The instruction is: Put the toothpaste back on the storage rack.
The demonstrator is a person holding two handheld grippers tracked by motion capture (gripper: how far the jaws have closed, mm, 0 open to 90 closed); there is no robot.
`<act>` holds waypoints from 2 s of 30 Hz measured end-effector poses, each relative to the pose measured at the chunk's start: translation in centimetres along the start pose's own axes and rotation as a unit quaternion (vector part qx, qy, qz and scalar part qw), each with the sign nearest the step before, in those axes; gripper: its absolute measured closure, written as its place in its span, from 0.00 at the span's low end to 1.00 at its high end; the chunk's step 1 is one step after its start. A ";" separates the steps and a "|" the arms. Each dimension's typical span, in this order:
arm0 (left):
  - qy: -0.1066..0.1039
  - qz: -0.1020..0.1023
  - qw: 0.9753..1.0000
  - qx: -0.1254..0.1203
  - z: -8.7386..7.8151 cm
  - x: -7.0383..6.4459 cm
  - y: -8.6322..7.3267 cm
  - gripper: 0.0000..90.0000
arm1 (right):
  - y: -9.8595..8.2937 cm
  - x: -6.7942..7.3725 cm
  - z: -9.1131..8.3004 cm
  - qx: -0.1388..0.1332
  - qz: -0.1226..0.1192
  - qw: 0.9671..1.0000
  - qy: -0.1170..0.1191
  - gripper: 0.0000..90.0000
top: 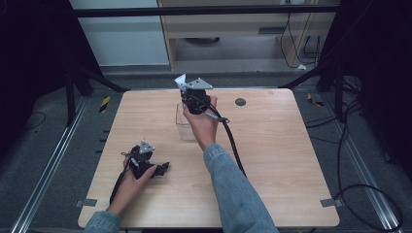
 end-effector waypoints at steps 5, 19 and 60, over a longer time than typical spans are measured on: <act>0.000 0.000 1.000 0.000 0.0 0.0 0.0 0.00 | -0.7 -0.3 0.2 0.006 0.001 1.000 -0.002 0.89; 0.000 0.000 1.000 0.000 0.0 0.0 0.0 0.00 | -1.6 -0.4 0.6 0.018 0.000 1.000 -0.005 0.89; 0.000 0.001 1.000 0.001 0.0 0.0 0.0 0.00 | -3.6 -0.3 1.7 0.040 0.005 0.999 -0.006 0.89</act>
Point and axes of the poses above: each handheld gripper's, and its own axes: z roughly forward along the jaws, y roughly out of its top, x roughly to its left, the point moved 6 cm from there along z, roughly forward along the jaws, and after that the axes turned 12 degrees about y, right-handed, at the moved point
